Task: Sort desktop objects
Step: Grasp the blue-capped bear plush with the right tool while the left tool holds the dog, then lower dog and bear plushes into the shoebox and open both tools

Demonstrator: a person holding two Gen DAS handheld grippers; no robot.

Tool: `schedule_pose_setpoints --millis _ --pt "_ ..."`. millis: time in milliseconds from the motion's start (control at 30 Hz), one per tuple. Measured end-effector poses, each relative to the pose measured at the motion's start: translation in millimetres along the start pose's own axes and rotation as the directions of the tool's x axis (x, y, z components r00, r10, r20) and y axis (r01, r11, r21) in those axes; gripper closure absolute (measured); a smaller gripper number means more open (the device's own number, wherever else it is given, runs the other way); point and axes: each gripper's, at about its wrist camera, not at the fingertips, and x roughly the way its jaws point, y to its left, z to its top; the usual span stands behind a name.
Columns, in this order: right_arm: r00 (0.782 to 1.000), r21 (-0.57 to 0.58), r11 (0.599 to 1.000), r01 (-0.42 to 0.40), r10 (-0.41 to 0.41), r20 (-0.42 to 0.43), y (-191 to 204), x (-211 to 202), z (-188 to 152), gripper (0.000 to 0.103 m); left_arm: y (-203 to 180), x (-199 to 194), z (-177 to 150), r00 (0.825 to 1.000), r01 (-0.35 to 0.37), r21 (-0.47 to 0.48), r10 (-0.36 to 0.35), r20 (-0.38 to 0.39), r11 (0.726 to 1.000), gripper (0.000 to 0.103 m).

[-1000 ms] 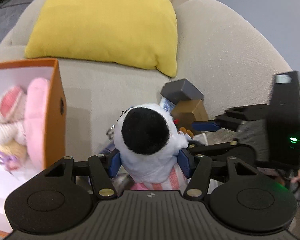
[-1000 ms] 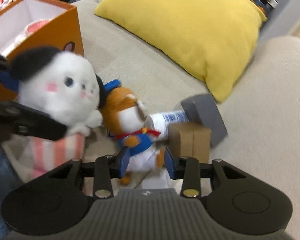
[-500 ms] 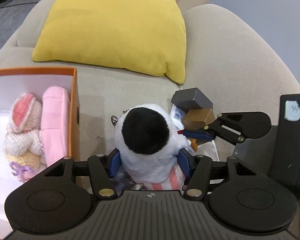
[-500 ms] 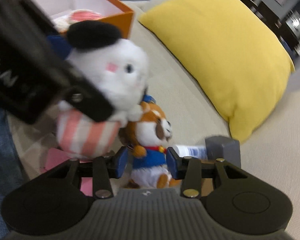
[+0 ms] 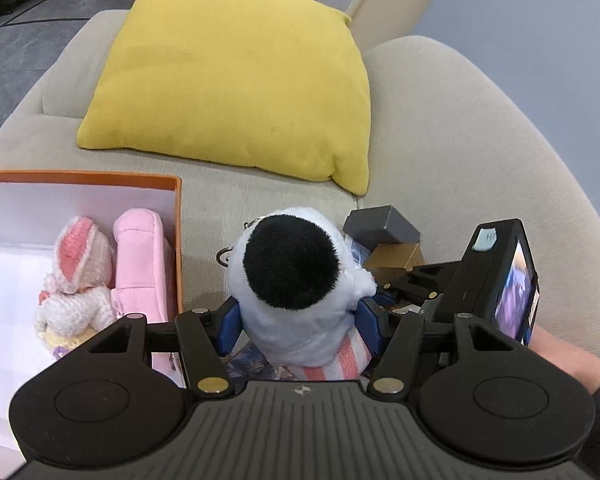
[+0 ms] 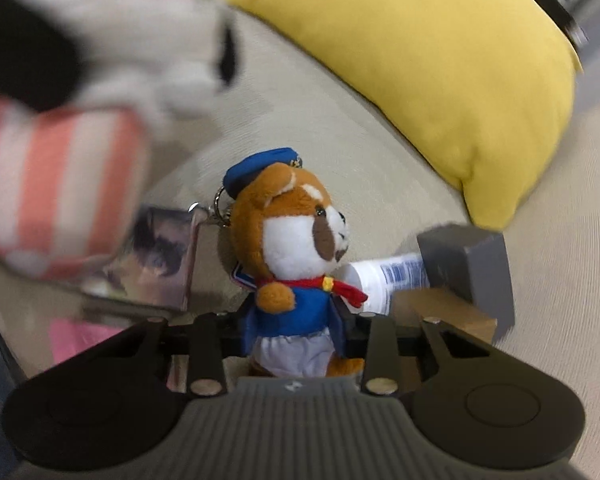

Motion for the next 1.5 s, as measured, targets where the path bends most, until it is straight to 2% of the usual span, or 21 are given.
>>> schedule_pose_setpoints --millis 67,167,333,433,600,700,800,867,967,1033,1100,1167,1300,1400,1500 --pt "0.999 0.111 0.993 -0.031 0.032 -0.001 -11 -7 -1 0.067 2 -11 -1 1.000 0.005 0.003 -0.005 0.015 1.000 0.036" --pt "0.996 0.281 0.956 -0.089 0.085 0.027 -25 -23 -4 0.068 7 -29 -2 0.999 0.004 0.016 -0.005 0.037 1.000 0.036" --pt "0.992 0.413 0.905 -0.097 0.056 0.110 -20 -65 -9 0.068 20 -66 -6 0.996 0.002 0.033 -0.005 0.086 0.999 0.036" --pt "0.982 0.478 0.870 -0.123 0.038 0.184 -10 -98 -7 0.068 32 -92 -10 0.993 -0.002 0.040 -0.003 0.115 0.999 0.036" --pt "0.946 0.508 0.837 -0.203 0.035 0.321 17 -149 9 0.068 55 -133 -17 0.988 -0.018 0.070 0.008 0.152 0.997 0.036" --pt "0.914 0.516 0.803 -0.298 0.084 0.398 37 -171 26 0.068 67 -153 -19 0.986 -0.036 0.090 0.021 0.164 0.995 0.036" --pt "0.887 0.498 0.788 -0.362 0.127 0.444 60 -178 49 0.068 82 -167 -18 0.982 -0.077 0.106 0.057 0.178 0.991 0.036" --pt "0.874 0.493 0.771 -0.402 0.163 0.458 75 -172 64 0.068 96 -171 -15 0.979 -0.111 0.112 0.089 0.182 0.988 0.036" --pt "0.853 0.506 0.717 -0.478 0.243 0.462 98 -156 88 0.068 117 -170 -12 0.976 -0.158 0.114 0.138 0.167 0.981 0.036" --pt "0.850 0.520 0.692 -0.500 0.276 0.449 113 -138 103 0.068 133 -164 -8 0.975 -0.184 0.116 0.166 0.150 0.976 0.036" --pt "0.855 0.541 0.676 -0.501 0.290 0.430 130 -122 116 0.068 144 -154 -3 0.979 -0.188 0.171 0.170 0.116 0.967 0.036" --pt "0.859 0.561 0.658 -0.502 0.301 0.415 141 -104 128 0.068 158 -140 2 0.979 -0.199 0.169 0.189 0.071 0.965 0.036" --pt "0.883 0.621 0.629 -0.469 0.302 0.361 155 -69 145 0.068 175 -107 14 0.972 -0.221 0.220 0.232 -0.025 0.950 0.036" --pt "0.893 0.659 0.603 -0.450 0.316 0.320 157 -44 152 0.068 182 -89 20 0.968 -0.203 0.251 0.232 -0.092 0.947 0.036" --pt "0.901 0.679 0.594 -0.432 0.320 0.293 161 -32 151 0.068 187 -72 25 0.966 -0.174 0.285 0.219 -0.136 0.943 0.035"
